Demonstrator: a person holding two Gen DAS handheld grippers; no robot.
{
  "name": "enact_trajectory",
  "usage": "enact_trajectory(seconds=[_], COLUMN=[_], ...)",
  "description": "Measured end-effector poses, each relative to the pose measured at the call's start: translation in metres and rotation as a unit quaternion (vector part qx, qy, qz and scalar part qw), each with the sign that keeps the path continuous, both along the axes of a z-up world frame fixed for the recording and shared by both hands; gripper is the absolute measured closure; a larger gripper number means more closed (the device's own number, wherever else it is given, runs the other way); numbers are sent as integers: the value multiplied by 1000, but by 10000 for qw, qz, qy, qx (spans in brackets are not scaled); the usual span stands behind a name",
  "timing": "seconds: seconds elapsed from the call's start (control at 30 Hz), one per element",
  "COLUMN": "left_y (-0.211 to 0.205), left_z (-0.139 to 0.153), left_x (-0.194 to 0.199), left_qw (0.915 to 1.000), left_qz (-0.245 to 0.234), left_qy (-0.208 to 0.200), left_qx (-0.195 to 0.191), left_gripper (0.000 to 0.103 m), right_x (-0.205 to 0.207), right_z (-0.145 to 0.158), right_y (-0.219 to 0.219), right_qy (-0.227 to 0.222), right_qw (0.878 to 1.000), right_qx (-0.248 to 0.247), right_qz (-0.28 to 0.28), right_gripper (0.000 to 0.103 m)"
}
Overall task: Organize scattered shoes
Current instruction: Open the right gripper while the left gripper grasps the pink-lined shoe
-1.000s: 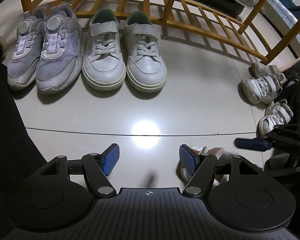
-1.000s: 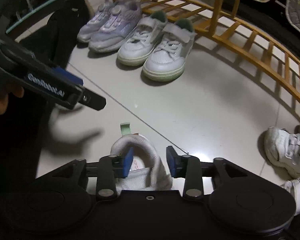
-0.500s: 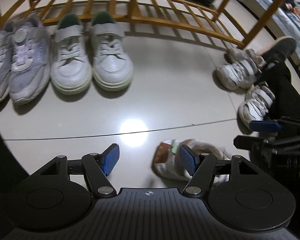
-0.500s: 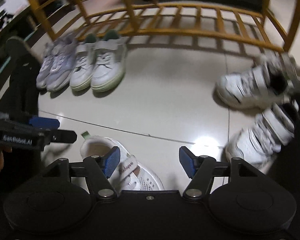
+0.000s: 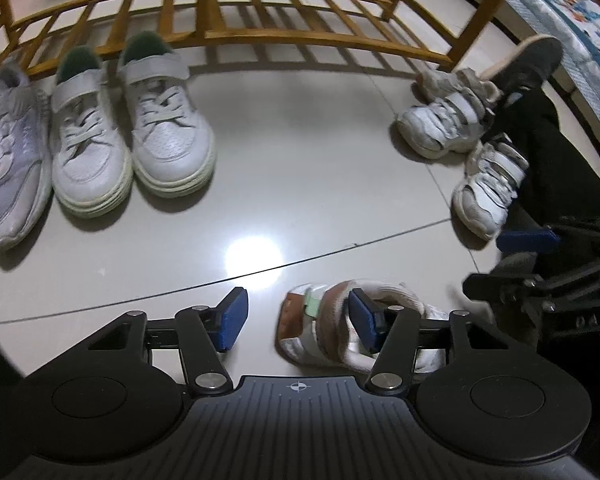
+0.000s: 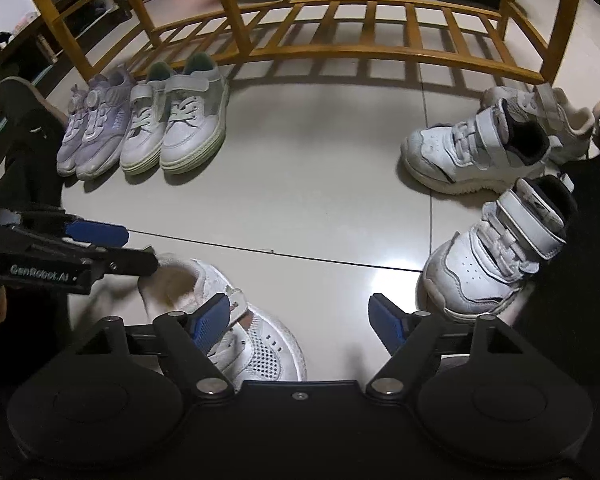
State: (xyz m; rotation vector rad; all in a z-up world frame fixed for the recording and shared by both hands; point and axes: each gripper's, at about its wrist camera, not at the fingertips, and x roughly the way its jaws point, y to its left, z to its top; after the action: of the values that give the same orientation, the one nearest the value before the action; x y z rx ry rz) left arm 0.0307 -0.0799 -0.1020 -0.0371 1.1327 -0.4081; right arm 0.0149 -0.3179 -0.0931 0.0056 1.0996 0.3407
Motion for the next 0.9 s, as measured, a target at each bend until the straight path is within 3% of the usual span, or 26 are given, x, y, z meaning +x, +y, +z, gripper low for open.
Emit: enact_trajectory(seconds=[0.1, 0.2, 0.3, 0.5, 0.9], left_y=[-8, -15, -15, -14, 19], left_z=[-5, -11, -17, -15, -11], left_x=[-1, 1, 2, -1, -1], left_qw=[9998, 9993, 9992, 9995, 9972], left_qz=[-203, -322, -336, -245, 676], left_qy=[39, 111, 230, 79, 100], left_qx=[61, 179, 38, 171, 301], left_gripper=[55, 65, 78, 82, 83], right_x=[1, 0, 0, -1, -11], right_z=[0, 0, 0, -2, -7], right_y=[-2, -1, -1, 3, 34], right_qy=[2, 10, 27, 78, 209], right_qw=[10000, 10000, 10000, 9999, 9965], right_qx=[7, 17, 23, 33, 32], right_qz=[-39, 8, 40, 141, 813], right_gripper=[24, 24, 24, 23, 20])
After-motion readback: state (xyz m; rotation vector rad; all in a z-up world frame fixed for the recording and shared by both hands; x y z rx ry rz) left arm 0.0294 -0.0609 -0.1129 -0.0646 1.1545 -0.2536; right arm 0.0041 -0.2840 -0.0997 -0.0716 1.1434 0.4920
